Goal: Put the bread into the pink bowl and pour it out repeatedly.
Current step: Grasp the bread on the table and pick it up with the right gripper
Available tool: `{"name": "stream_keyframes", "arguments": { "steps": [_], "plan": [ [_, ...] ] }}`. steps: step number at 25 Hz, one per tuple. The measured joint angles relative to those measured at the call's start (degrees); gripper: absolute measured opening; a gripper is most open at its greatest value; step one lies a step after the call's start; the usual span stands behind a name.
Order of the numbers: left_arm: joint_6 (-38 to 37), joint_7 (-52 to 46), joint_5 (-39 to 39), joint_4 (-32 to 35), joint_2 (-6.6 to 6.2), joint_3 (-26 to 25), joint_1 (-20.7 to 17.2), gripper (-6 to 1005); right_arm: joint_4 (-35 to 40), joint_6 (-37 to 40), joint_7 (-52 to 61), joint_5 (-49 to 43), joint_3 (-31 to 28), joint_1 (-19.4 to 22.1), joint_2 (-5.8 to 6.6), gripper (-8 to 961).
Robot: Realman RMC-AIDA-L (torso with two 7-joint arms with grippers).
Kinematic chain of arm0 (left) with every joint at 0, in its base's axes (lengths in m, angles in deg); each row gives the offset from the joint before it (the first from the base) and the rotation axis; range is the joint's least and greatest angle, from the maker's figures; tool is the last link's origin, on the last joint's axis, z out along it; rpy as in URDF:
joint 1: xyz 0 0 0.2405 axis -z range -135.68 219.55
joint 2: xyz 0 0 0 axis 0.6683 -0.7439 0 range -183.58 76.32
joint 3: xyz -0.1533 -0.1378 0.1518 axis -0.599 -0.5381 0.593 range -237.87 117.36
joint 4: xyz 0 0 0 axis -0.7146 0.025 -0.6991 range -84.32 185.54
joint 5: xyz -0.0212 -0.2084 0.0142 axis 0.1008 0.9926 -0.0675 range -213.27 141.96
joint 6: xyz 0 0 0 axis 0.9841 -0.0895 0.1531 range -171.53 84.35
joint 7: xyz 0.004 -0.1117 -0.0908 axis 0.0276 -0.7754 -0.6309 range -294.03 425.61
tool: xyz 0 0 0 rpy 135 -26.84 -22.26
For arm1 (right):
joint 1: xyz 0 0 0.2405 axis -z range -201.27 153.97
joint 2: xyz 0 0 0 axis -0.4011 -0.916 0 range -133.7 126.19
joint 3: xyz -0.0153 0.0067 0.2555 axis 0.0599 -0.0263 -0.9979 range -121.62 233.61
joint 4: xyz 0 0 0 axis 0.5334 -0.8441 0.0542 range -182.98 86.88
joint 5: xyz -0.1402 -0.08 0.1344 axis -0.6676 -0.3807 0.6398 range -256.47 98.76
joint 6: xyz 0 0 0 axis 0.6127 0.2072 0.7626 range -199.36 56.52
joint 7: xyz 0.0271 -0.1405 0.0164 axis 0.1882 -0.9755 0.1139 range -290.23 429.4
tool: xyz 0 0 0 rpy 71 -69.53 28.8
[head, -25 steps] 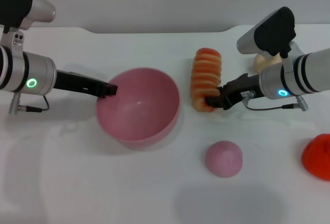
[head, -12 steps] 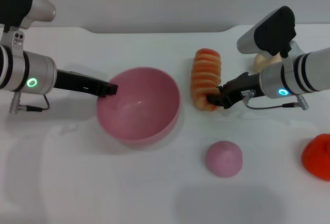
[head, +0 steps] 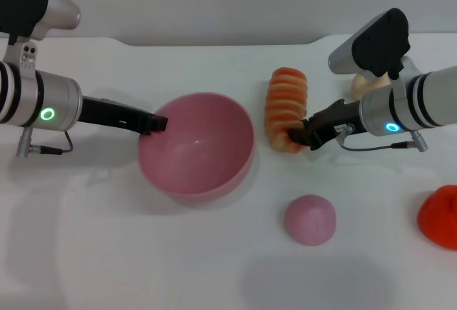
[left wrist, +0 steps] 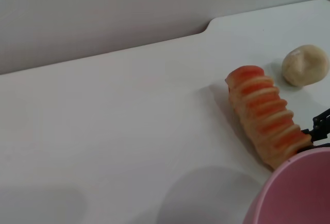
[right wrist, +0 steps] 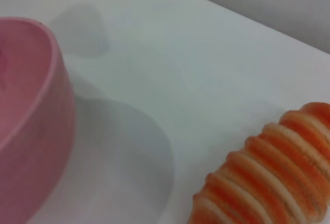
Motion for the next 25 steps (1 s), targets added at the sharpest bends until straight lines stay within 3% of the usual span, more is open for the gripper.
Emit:
{"name": "stream_keyframes", "arguments": {
  "steps": [11,18,25],
  "plan": [
    [0.0,0.0,0.3,-0.1,0.0,0.0,0.0,48,3.4,0.3,0.0,0.2,0.0,1.7,-0.04,182],
    [1.1,0.2,0.3,-0.4,-0.14,-0.4,0.1,48,18.5,1.2,0.3,8.2,5.3,10.3,0.07,170],
    [3.0,0.1,0.3,-1.0,-0.18,-0.5,0.2,48,37.1,0.7,0.3,10.6,10.8,20.3,-0.12,165]
  ]
}}
